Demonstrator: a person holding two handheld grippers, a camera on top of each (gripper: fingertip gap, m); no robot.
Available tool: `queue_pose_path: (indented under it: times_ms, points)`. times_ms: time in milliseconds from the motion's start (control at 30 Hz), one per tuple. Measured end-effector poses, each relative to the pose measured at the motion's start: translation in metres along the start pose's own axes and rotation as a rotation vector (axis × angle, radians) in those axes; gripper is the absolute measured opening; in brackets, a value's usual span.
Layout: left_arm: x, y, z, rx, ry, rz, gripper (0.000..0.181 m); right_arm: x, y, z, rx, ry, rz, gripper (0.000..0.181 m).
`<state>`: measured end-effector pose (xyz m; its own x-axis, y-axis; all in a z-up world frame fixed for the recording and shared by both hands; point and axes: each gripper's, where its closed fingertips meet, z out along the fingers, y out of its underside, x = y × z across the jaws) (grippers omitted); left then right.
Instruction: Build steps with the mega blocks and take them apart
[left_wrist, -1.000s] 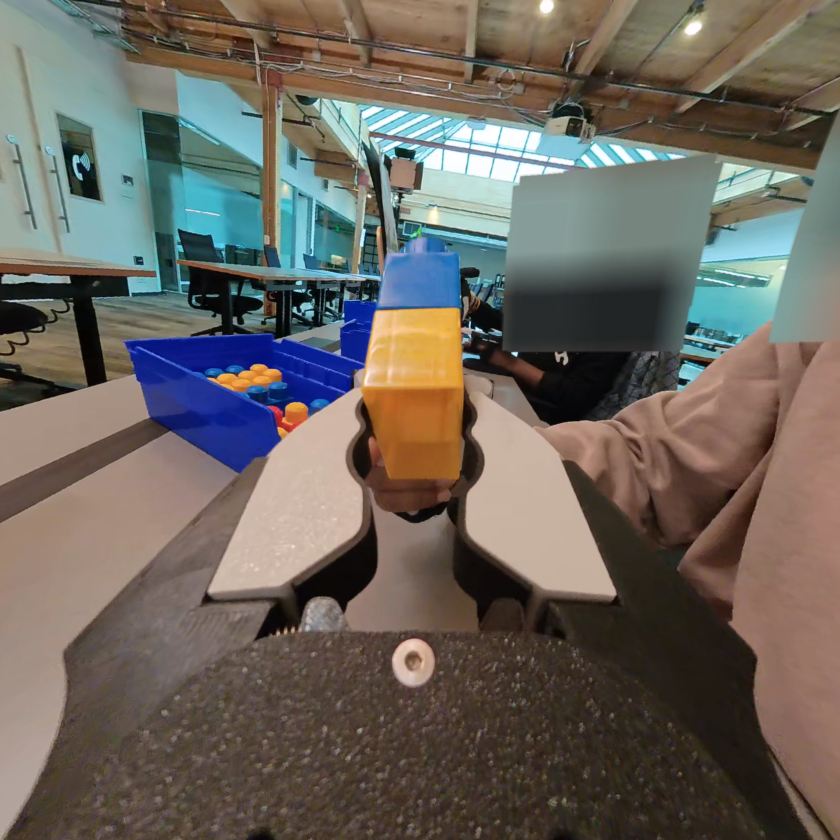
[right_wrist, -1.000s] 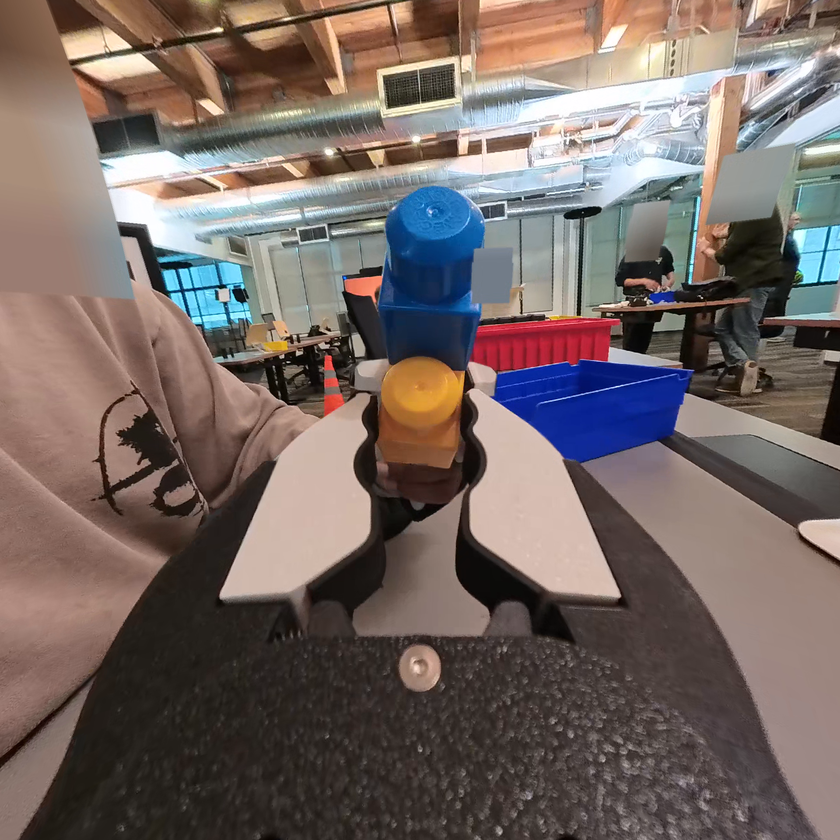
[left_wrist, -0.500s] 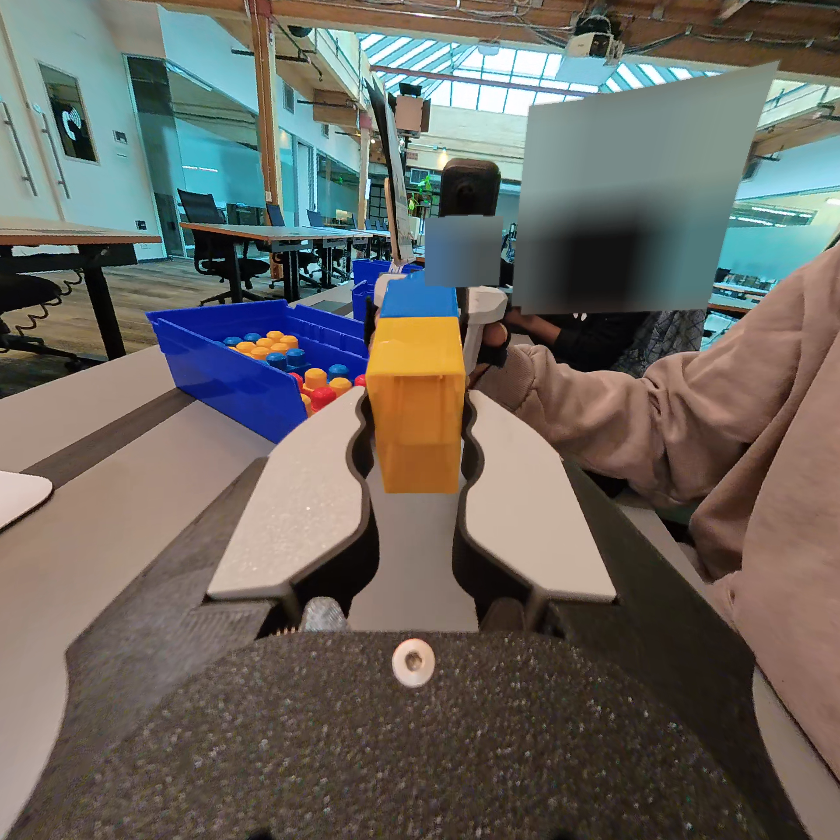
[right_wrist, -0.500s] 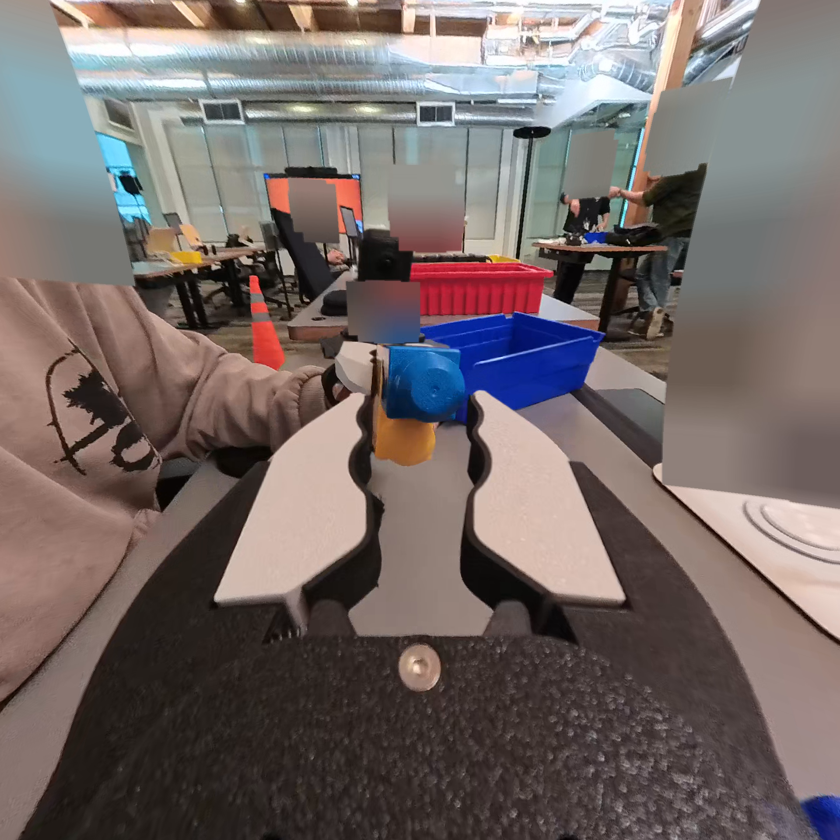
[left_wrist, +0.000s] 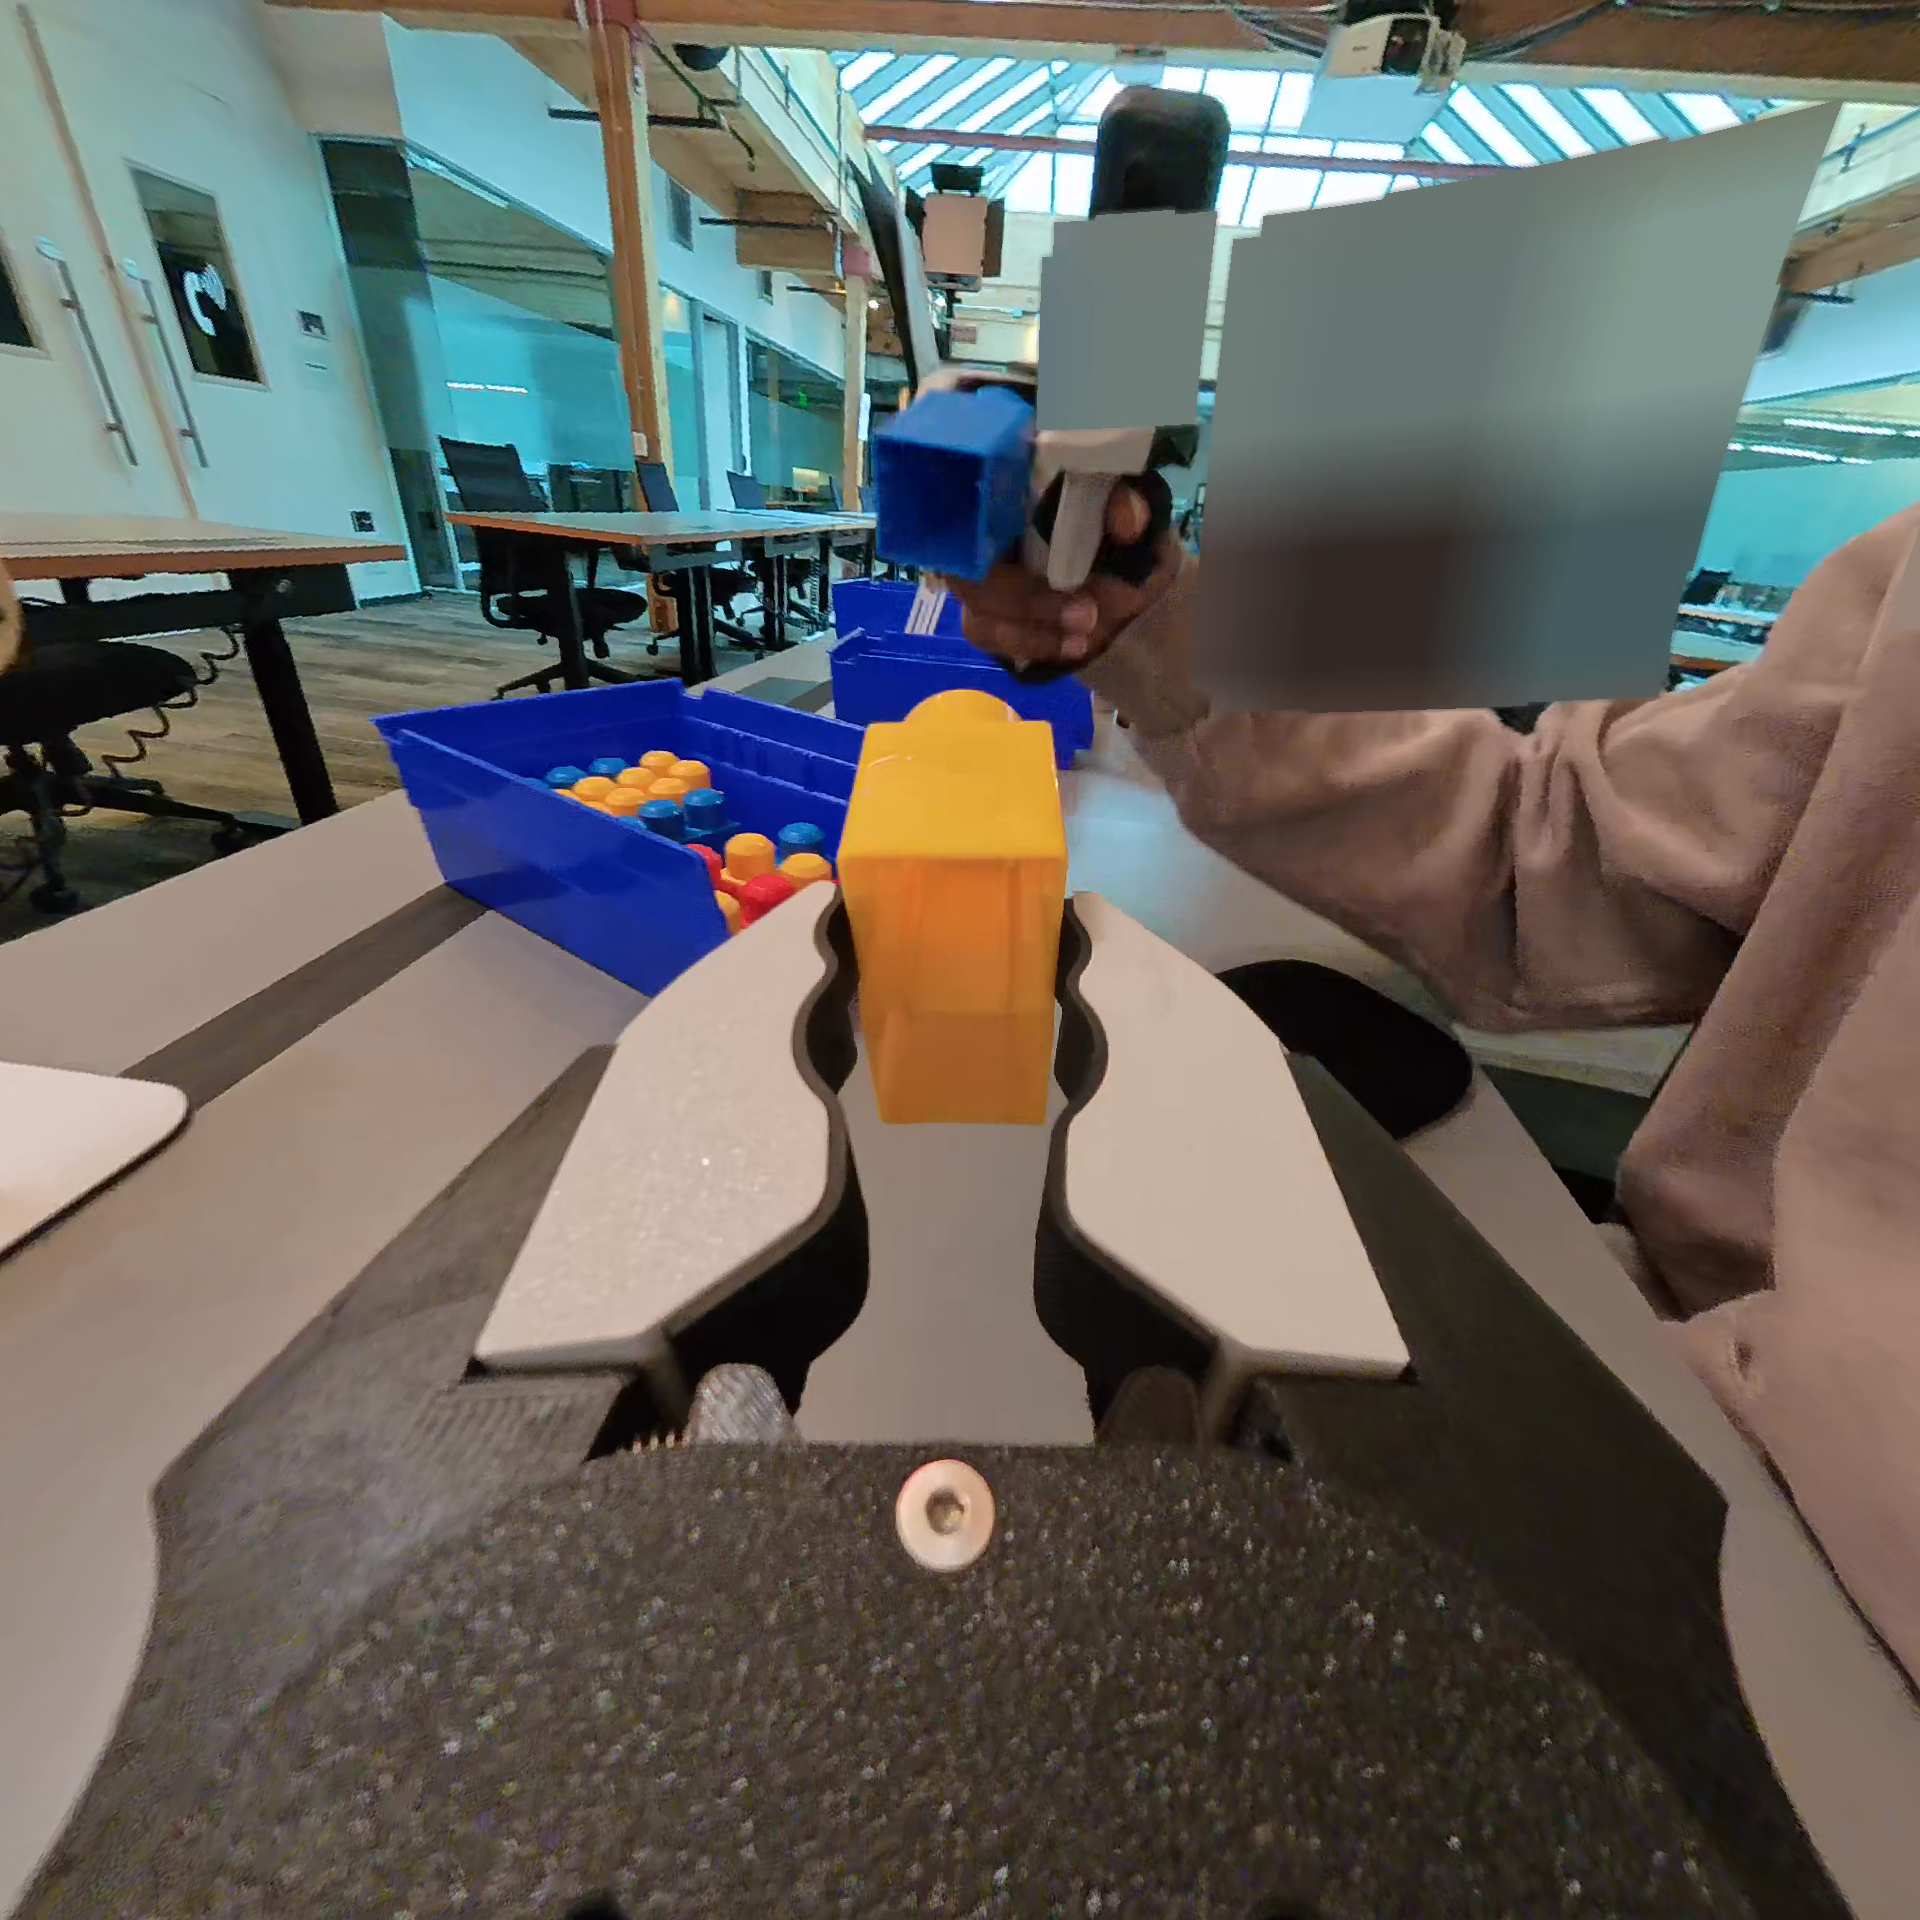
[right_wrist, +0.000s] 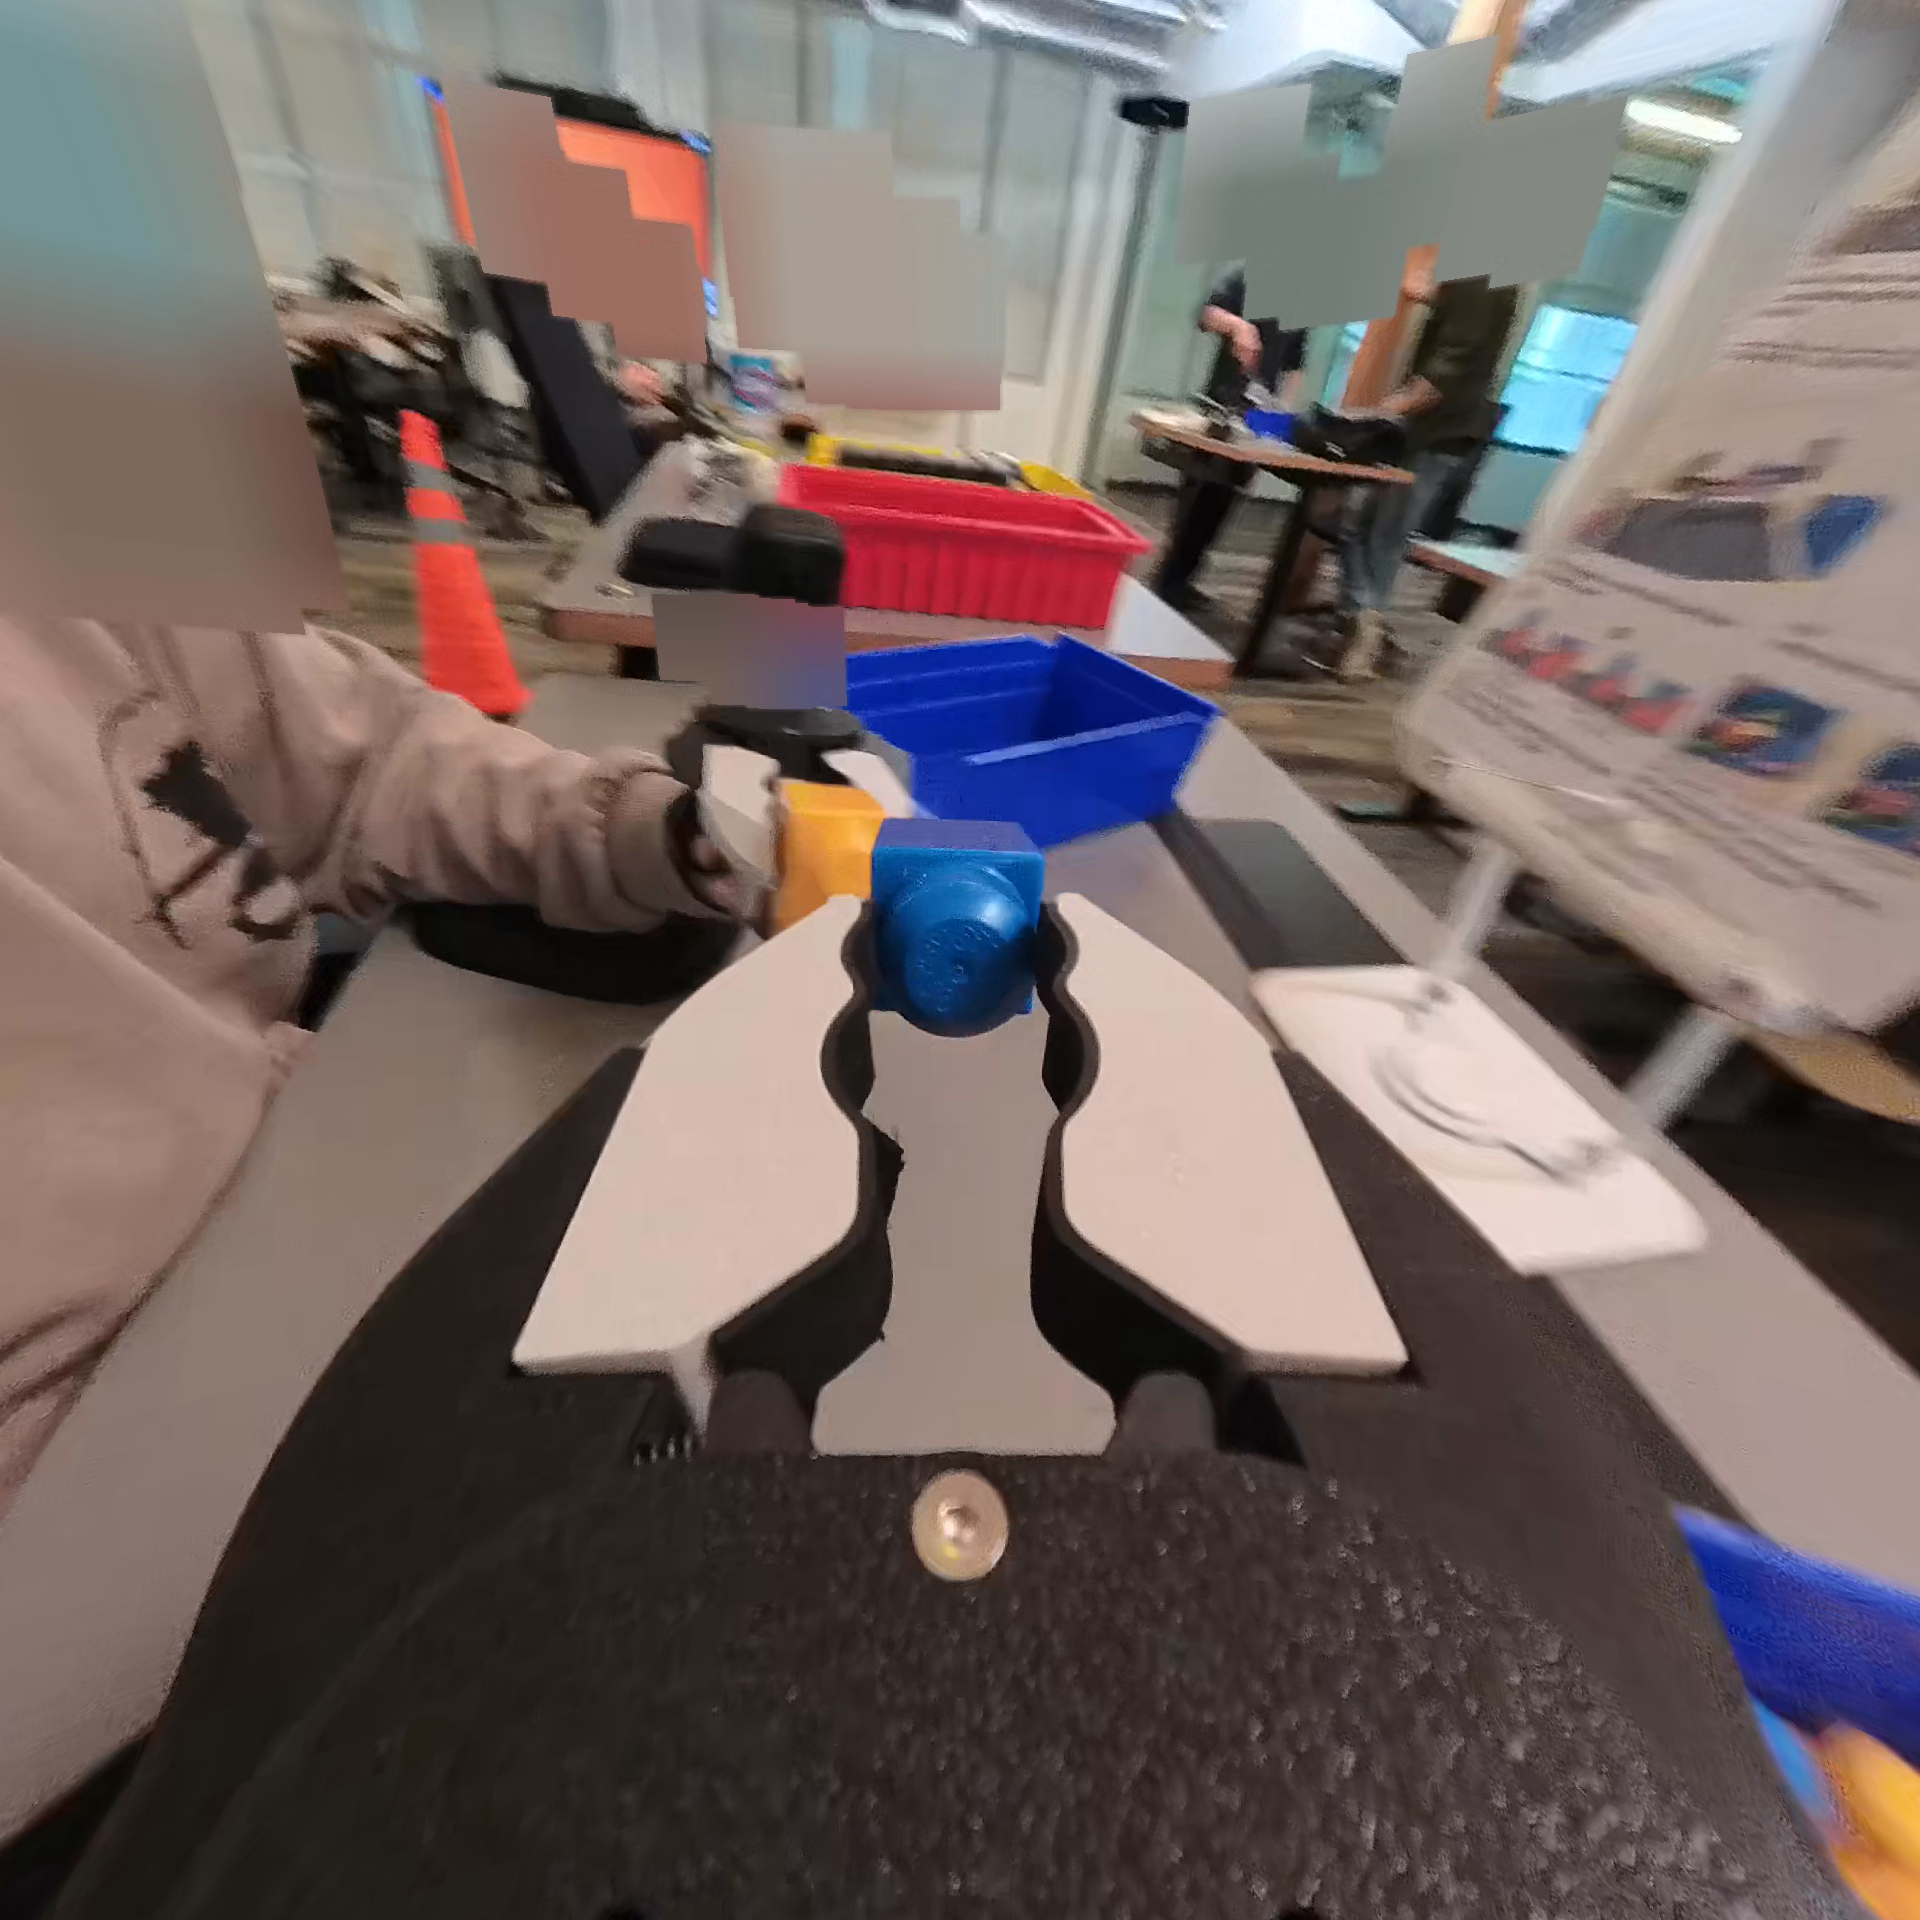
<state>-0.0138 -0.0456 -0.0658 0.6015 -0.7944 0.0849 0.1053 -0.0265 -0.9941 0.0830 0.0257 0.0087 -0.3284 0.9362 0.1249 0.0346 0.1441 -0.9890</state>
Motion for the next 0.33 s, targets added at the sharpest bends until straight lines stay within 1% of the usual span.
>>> queue_pose_path:
  times_ms: [67,133,200,233,267,333]
  points:
    - [-0.004,-0.003,-0.004,0.009,-0.014,0.005,0.037,0.03,-0.005,-0.033,-0.112,0.116,-0.025,0.029]
    - [-0.005,-0.005,-0.006,0.014,-0.022,0.015,0.037,0.064,0.007,-0.066,-0.311,0.234,-0.028,0.029]
    - [-0.006,-0.006,-0.006,0.019,-0.028,0.019,0.036,0.096,0.034,-0.1,-0.556,0.336,-0.011,0.029]
    - [-0.006,-0.005,-0.006,0.017,-0.029,0.02,0.037,0.107,0.052,-0.116,-0.675,0.361,0.021,0.029]
    - [-0.006,-0.004,-0.006,0.013,-0.03,0.023,0.037,0.117,0.07,-0.131,-0.779,0.385,0.048,0.028]
    - [-0.006,-0.003,-0.005,0.006,-0.032,0.028,0.037,0.126,0.107,-0.159,-0.978,0.389,0.106,0.029]
